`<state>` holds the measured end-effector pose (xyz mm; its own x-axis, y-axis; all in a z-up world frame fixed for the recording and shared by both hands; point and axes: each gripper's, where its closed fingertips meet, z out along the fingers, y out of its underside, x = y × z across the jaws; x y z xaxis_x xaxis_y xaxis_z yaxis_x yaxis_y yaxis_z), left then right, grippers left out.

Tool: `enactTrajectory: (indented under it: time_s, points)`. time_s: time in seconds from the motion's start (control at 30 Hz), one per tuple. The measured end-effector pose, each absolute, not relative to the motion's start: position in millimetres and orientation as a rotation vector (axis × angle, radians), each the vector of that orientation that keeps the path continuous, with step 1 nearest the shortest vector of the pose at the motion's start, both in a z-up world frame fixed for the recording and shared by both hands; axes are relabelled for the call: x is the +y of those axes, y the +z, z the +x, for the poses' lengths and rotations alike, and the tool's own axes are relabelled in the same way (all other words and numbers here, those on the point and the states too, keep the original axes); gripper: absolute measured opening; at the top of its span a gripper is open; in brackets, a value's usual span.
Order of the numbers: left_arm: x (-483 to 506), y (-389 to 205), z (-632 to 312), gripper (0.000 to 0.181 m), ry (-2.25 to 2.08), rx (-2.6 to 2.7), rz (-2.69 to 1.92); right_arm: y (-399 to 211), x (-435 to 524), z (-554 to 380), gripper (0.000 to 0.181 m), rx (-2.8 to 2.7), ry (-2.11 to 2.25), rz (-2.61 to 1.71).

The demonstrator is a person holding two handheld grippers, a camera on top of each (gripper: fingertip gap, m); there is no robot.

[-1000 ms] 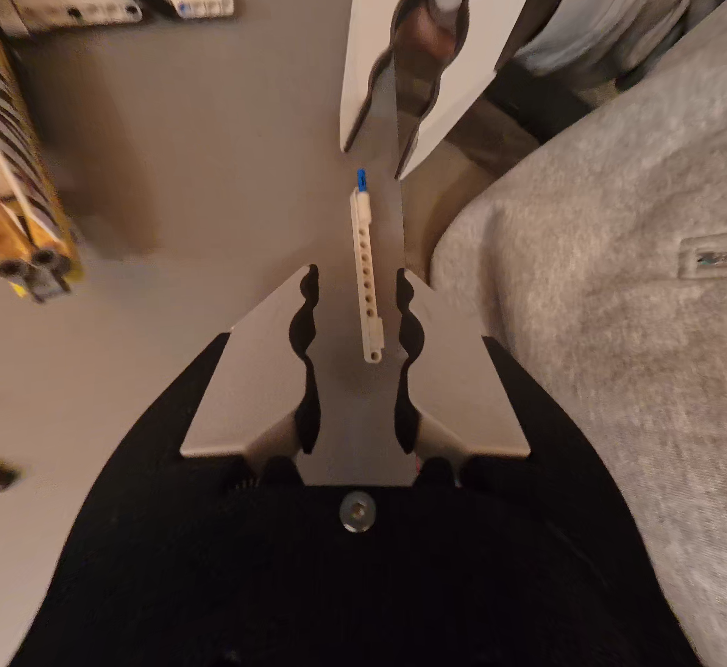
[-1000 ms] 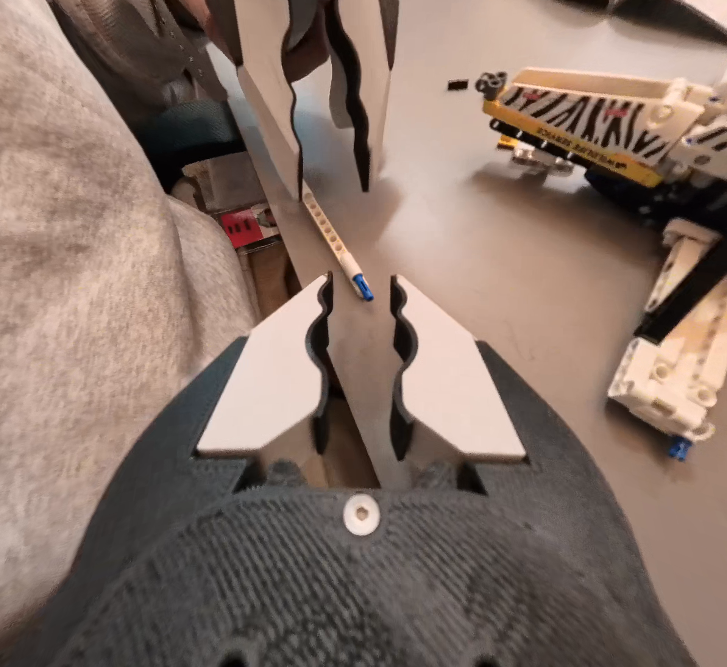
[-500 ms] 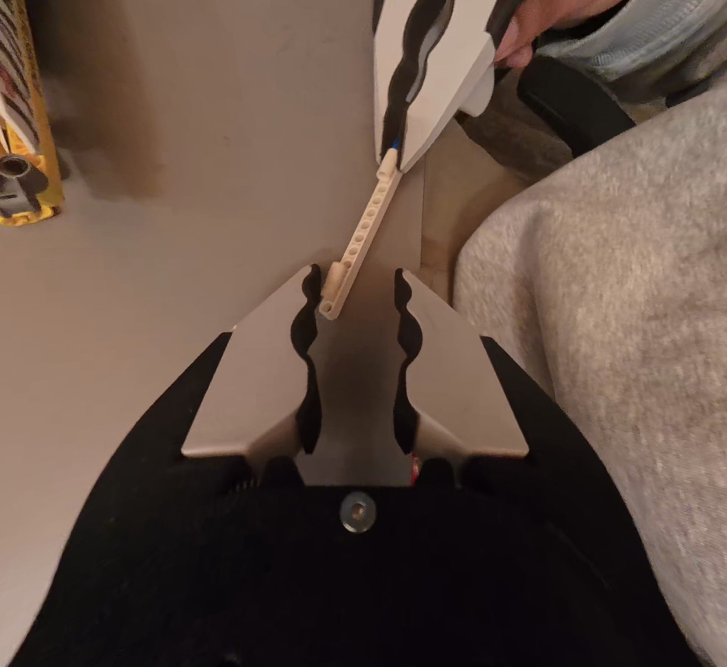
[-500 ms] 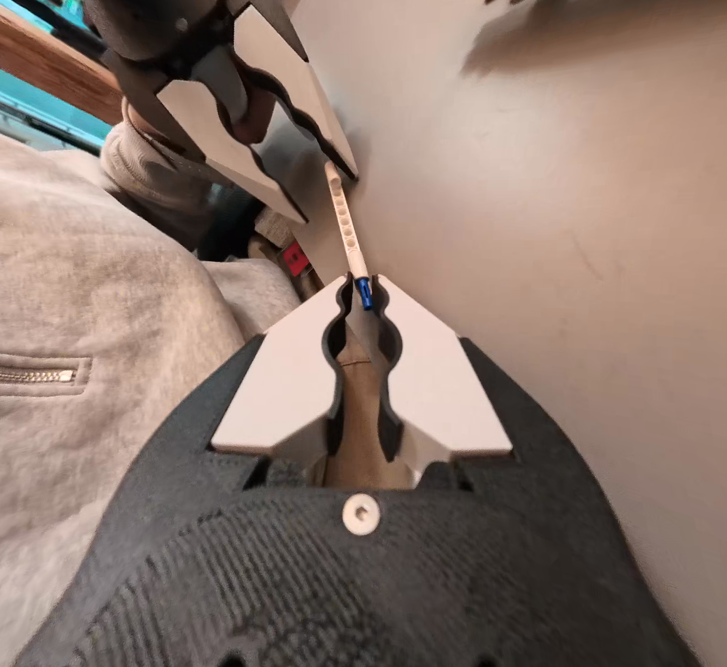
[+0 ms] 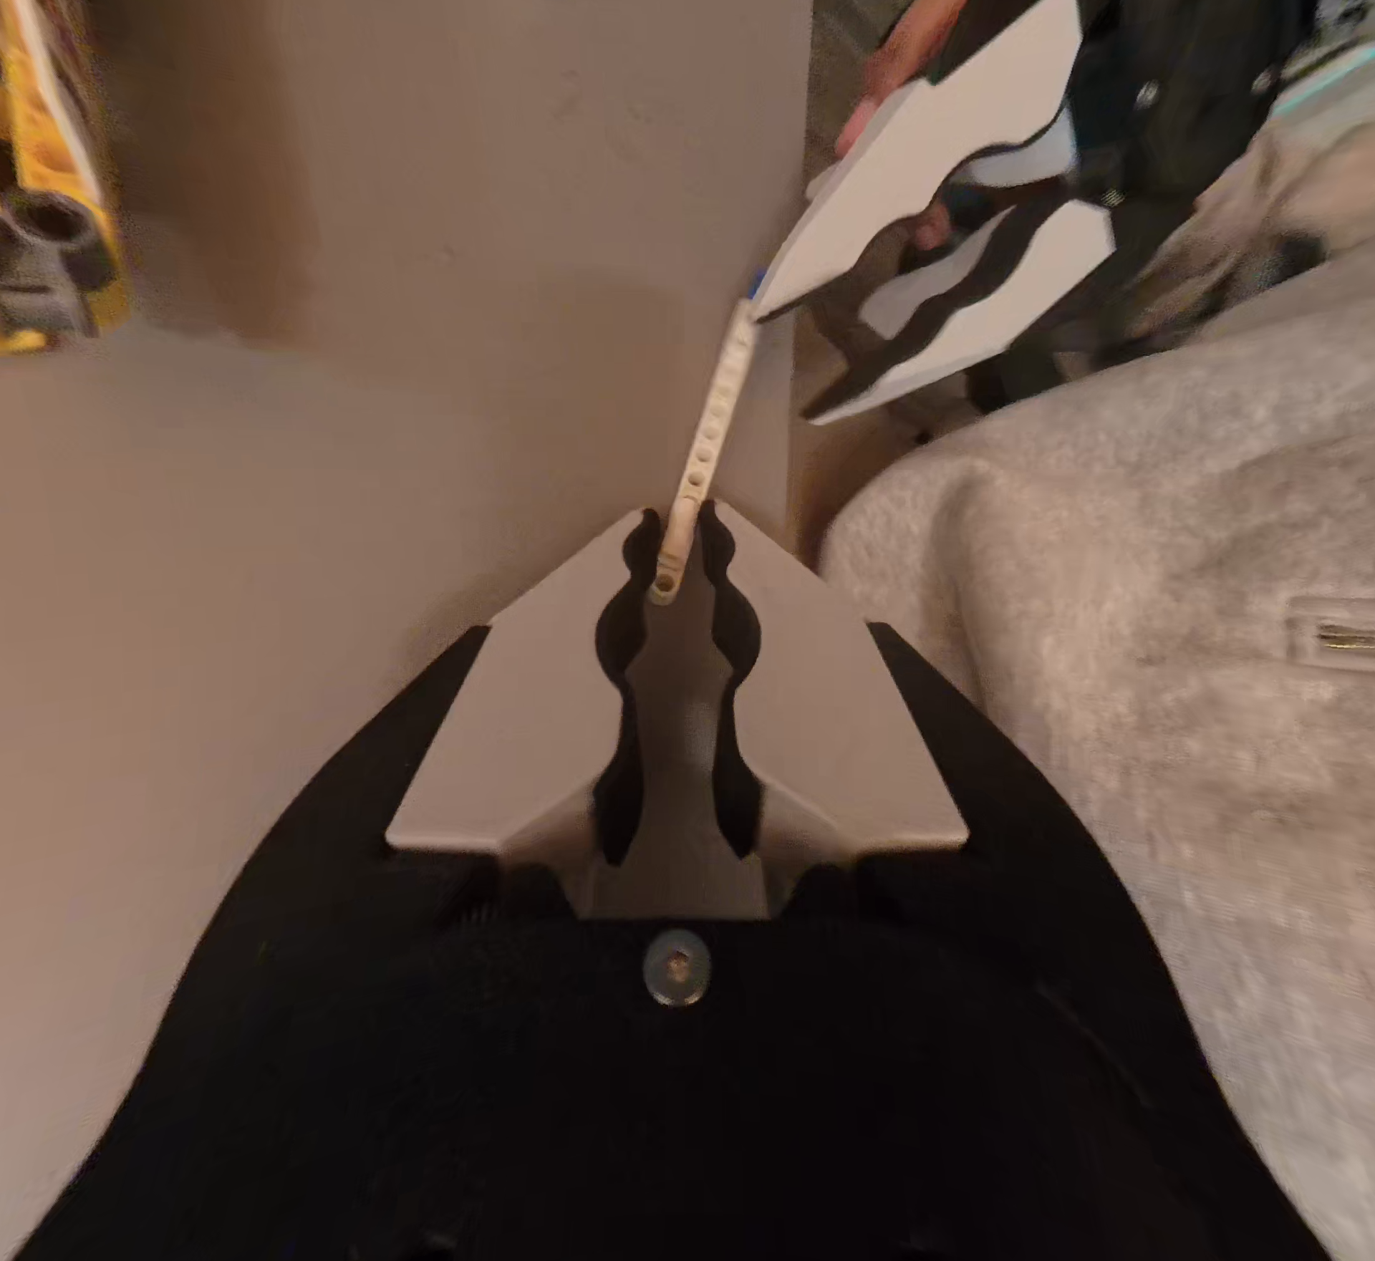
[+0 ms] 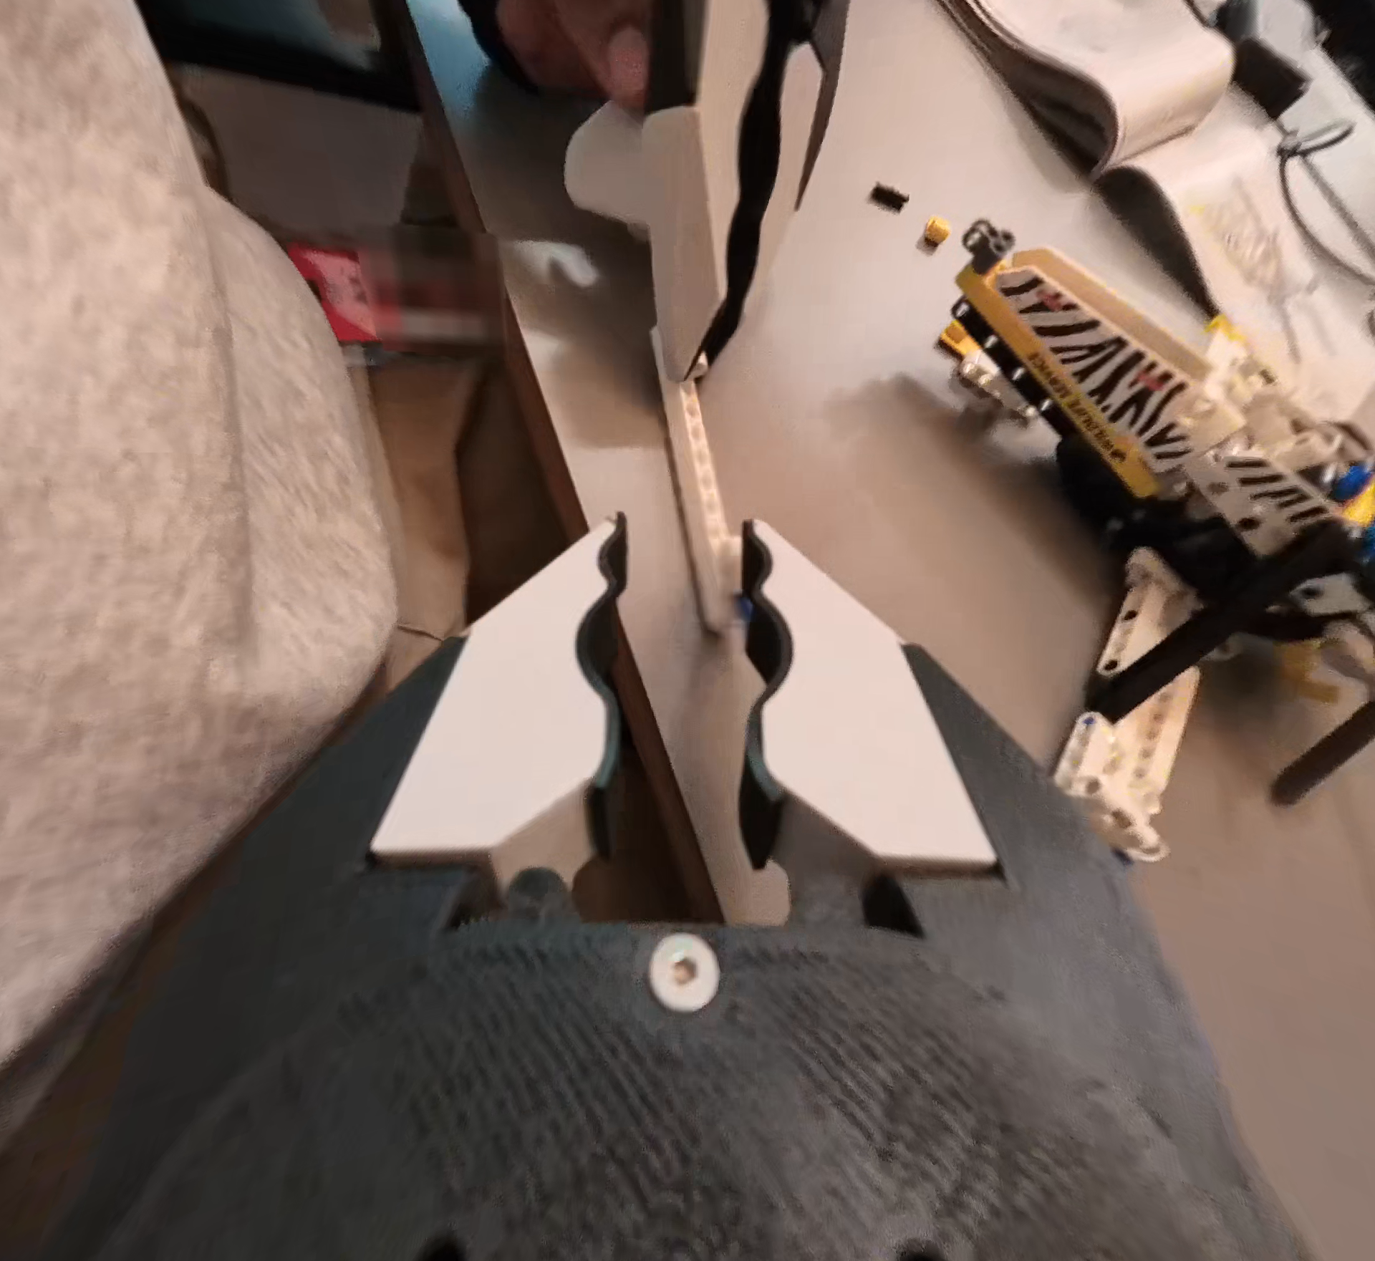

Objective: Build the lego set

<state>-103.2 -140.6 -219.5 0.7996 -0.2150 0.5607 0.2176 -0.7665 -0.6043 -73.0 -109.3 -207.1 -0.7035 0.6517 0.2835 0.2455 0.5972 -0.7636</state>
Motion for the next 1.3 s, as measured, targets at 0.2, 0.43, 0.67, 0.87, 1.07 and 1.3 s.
enactTrajectory:
  time_s: [0.2,0.43,0.67,0.87,1.07,1.3]
  points:
    - [-132.8,-219.9,-102.2,0.008,-0.911,-0.022,-2.308,-218.0,-99.5,-78.3,0.015,-2.269,0.791,-0.606]
    - [-125.2,-215.4,-118.4,0.026,-0.842,-0.061,-2.27,-216.6,-79.3,-89.8,0.036,-2.29,0.882,-0.755]
    - [-128.1,-213.4,-127.0,0.03,-0.73,-0.045,-2.266,-220.5,-75.8,-95.5,0.036,-2.407,1.016,-0.849]
    - [-113.7,-183.3,-145.7,0.039,-0.543,-0.011,-2.085,-222.7,-75.6,-90.3,0.015,-2.428,1.107,-0.974]
    - [-90.5,-151.5,-188.6,0.049,-0.239,-0.056,-1.95,-222.5,-38.5,-96.6,0.015,-2.1,0.932,-1.349]
    - [-73.6,-180.5,-226.9,0.07,0.09,-0.107,-2.099,-220.4,11.0,-106.4,0.014,-1.673,0.828,-1.662]
